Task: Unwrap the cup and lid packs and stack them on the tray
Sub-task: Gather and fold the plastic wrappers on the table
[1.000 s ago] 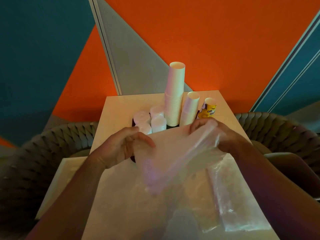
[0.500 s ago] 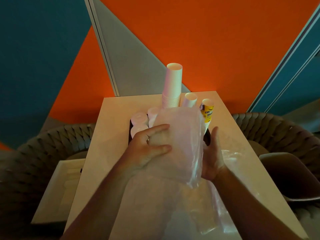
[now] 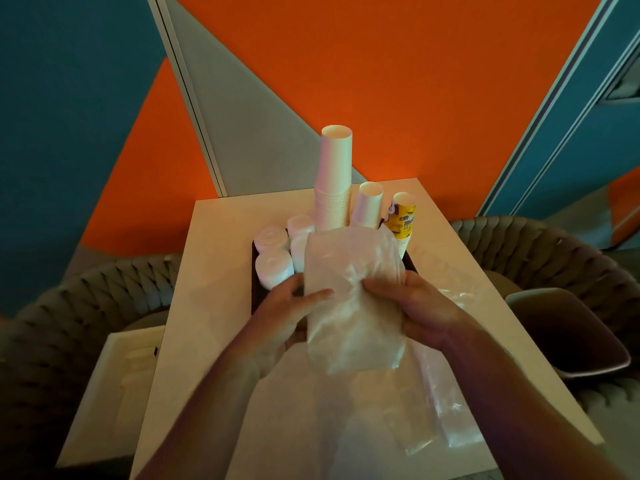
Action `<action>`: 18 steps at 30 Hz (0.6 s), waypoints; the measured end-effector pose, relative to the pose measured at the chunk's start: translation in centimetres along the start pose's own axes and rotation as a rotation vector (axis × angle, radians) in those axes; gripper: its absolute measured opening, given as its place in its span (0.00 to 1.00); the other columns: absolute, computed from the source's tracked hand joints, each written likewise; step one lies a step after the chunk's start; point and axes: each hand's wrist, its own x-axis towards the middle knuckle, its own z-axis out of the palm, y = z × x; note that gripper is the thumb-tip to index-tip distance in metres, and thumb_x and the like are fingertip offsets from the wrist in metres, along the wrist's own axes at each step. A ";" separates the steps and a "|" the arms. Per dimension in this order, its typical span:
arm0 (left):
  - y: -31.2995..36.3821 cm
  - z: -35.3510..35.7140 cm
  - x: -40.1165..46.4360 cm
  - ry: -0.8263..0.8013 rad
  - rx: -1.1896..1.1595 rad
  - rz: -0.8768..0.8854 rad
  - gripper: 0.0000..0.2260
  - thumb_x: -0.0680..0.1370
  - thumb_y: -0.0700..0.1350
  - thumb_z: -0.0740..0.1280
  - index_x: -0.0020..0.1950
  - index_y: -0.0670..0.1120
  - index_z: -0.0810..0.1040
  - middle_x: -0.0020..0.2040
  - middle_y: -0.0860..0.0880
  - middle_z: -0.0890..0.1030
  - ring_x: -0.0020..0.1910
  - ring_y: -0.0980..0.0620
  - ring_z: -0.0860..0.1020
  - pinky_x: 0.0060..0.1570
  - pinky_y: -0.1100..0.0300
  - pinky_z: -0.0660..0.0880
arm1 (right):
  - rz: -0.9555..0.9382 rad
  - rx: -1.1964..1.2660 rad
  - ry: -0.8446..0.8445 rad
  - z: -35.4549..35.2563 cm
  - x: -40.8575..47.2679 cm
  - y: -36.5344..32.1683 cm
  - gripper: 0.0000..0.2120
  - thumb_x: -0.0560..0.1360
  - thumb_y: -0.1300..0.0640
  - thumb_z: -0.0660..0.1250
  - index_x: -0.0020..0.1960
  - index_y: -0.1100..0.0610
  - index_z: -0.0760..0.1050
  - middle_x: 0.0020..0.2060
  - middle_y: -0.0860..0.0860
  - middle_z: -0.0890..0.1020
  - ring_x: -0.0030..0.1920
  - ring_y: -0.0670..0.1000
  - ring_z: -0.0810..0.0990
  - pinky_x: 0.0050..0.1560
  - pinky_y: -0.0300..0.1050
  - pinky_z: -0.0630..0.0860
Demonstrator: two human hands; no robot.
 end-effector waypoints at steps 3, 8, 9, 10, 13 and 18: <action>-0.3 0.4 0.1 -0.069 0.015 0.040 0.12 0.78 0.40 0.68 0.62 0.45 0.81 0.55 0.44 0.85 0.54 0.46 0.84 0.49 0.54 0.80 | -0.006 -0.011 -0.010 -0.1 -0.8 -0.2 0.18 0.74 0.62 0.70 0.63 0.64 0.79 0.58 0.62 0.84 0.55 0.59 0.84 0.55 0.54 0.83; -0.3 1.9 0.1 -0.099 0.016 0.094 0.10 0.82 0.38 0.64 0.57 0.44 0.83 0.50 0.46 0.86 0.49 0.51 0.84 0.42 0.62 0.79 | -0.020 -0.007 -0.054 -2.5 -2.0 -0.8 0.11 0.73 0.63 0.72 0.55 0.58 0.84 0.55 0.59 0.85 0.53 0.56 0.86 0.54 0.51 0.84; -0.3 2.1 0.1 -0.102 0.028 0.098 0.10 0.82 0.37 0.63 0.54 0.44 0.84 0.47 0.48 0.86 0.46 0.53 0.84 0.39 0.64 0.78 | -0.032 -0.026 -0.076 -2.8 -2.3 -1.1 0.10 0.71 0.60 0.76 0.52 0.57 0.86 0.54 0.59 0.86 0.52 0.56 0.86 0.52 0.49 0.84; -0.2 2.5 0.1 -0.099 0.036 0.099 0.12 0.82 0.35 0.61 0.50 0.44 0.84 0.44 0.49 0.86 0.43 0.53 0.83 0.36 0.65 0.77 | -0.052 -0.055 -0.105 -3.5 -2.4 -1.2 0.09 0.69 0.59 0.78 0.49 0.57 0.87 0.51 0.58 0.86 0.50 0.54 0.87 0.49 0.47 0.84; -0.4 3.3 0.7 -0.066 0.065 0.089 0.21 0.82 0.32 0.55 0.37 0.46 0.82 0.41 0.50 0.81 0.39 0.52 0.79 0.32 0.63 0.75 | -0.099 -0.197 -0.153 -5.4 -2.9 -2.0 0.18 0.75 0.71 0.68 0.35 0.54 0.87 0.34 0.52 0.86 0.35 0.47 0.85 0.36 0.39 0.81; -0.6 6.6 2.2 -0.074 0.029 0.073 0.23 0.79 0.31 0.54 0.32 0.48 0.80 0.40 0.47 0.80 0.41 0.47 0.77 0.38 0.56 0.73 | -0.214 -0.396 -0.287 -8.8 -4.1 -4.2 0.19 0.72 0.75 0.63 0.36 0.57 0.87 0.41 0.65 0.85 0.42 0.58 0.86 0.44 0.48 0.82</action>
